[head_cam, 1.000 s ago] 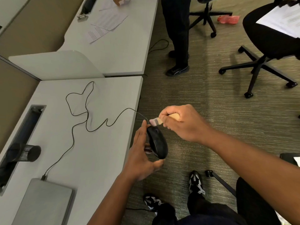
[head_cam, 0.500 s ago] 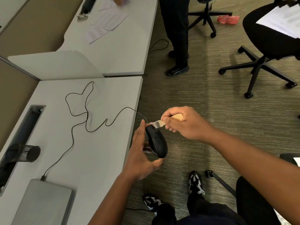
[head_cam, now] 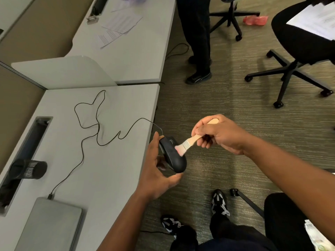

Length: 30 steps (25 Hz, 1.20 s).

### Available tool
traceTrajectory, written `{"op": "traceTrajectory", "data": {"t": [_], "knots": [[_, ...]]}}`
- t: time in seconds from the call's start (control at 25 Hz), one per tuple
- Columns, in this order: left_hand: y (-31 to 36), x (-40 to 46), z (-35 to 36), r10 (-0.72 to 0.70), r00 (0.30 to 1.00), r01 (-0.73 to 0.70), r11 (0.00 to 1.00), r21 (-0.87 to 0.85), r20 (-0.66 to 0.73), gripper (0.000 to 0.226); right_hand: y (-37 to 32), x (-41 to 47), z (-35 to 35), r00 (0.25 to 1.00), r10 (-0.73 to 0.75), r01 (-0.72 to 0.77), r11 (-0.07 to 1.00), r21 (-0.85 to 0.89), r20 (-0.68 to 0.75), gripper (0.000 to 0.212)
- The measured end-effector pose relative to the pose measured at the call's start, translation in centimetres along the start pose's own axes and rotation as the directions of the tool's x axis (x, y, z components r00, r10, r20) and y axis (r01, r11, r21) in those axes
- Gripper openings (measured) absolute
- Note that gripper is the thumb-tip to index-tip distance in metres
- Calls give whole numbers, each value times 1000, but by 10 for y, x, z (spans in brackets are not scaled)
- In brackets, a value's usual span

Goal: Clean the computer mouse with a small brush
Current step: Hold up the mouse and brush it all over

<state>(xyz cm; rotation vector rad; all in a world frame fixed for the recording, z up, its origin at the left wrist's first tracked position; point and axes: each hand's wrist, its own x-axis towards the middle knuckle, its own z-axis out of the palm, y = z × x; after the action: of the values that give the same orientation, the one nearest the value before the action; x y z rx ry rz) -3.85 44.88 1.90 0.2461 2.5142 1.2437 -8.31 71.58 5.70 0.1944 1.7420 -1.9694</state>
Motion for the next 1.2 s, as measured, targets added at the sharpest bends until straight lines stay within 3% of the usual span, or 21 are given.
{"op": "traceTrajectory", "data": {"t": [0.16,0.28,0.56,0.64,0.8,0.96,1.2], "knots": [[1,4,-1,8,1000,-8,1000,25,11,139,-5,-10,13,983,-182,183,974,-136,15,13],[3,6,0,38,999,-38,999,30,21,139,-10,-13,24,945,-297,326,868,-375,133,10],[-3,6,2,46,999,-46,998,49,5,139,-27,-28,11,938,-63,298,653,-697,342,12],[-3,6,1,35,999,-35,999,32,3,139,-30,-28,6,947,-103,298,636,-711,305,12],[-3,6,1,40,999,-40,998,42,1,139,-27,-20,11,926,-284,377,729,-571,248,13],[-4,6,1,47,998,-45,998,34,-50,138,-18,-18,15,928,-150,335,732,-594,340,18],[-5,4,0,34,995,-33,999,8,-93,136,-15,-22,4,917,30,280,662,-695,398,10]]}}
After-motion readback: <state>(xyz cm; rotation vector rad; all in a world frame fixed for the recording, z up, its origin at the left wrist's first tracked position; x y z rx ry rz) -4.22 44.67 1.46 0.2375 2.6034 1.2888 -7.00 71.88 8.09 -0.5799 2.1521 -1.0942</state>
